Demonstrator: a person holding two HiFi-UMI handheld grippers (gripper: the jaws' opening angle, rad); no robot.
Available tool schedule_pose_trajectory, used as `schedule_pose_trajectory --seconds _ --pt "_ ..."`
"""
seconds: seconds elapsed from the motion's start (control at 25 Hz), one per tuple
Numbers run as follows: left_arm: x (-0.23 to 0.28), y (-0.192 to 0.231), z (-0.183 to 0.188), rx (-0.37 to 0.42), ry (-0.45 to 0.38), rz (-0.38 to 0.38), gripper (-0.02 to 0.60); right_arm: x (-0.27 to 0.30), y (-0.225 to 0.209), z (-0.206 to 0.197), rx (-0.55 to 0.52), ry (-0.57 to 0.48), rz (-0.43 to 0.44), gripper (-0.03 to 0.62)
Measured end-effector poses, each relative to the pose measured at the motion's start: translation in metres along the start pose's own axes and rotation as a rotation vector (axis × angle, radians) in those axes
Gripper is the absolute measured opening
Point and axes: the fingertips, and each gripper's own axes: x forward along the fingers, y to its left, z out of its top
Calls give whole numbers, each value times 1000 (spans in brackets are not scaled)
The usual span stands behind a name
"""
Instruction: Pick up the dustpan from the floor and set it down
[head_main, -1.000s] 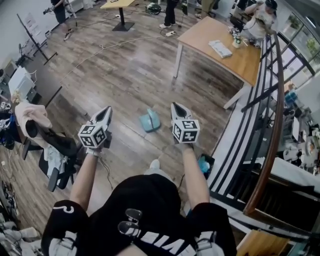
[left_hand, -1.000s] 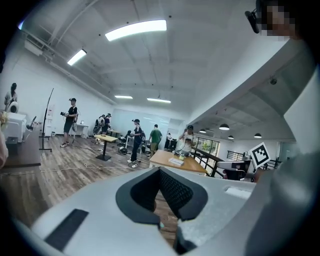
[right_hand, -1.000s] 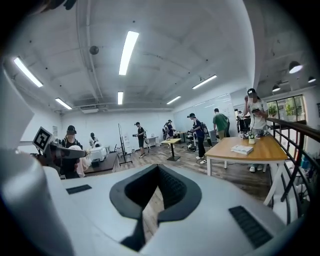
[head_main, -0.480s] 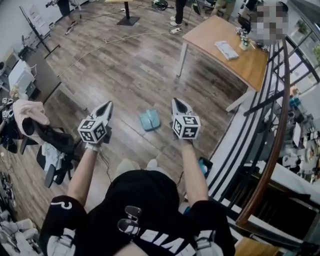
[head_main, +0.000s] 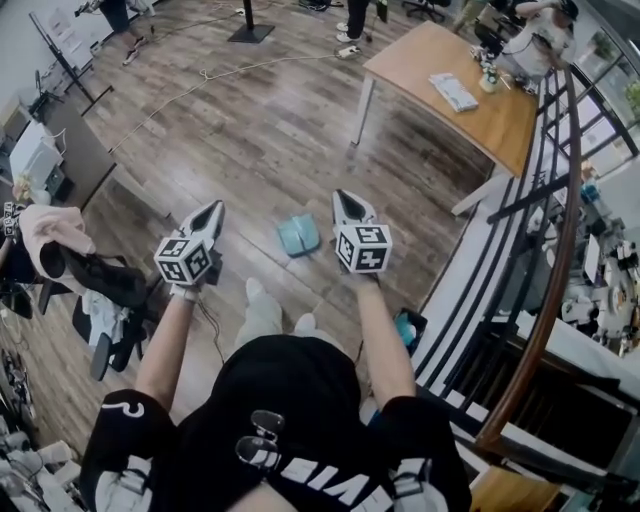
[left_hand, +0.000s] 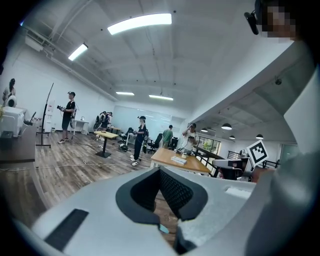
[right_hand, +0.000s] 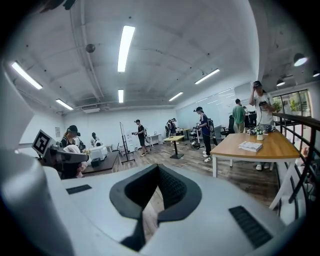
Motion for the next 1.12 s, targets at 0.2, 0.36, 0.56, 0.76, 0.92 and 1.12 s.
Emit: schedule_pose_trajectory --seconds 0.2,0.36,0.56,0.76,0.92,1.12 --pt "8 9 -9 -21 1 -10 -2 11 3 -5 -8 8 -5 -5" --pt "14 13 -19 -17 8 -33 -2 23 5 -17 -8 27 -11 -5" --pt "22 27 -29 -29 17 -28 -2 40 5 -34 -2 52 -20 -3" --pt "35 40 -43 -42 26 -18 -2 60 7 -61 0 91 -8 -3" --pt "47 42 -65 -24 66 -23 -2 79 8 -89 18 128 22 -3" --pt "55 57 -100 -16 114 -13 -2 107 10 -140 -2 197 31 2"
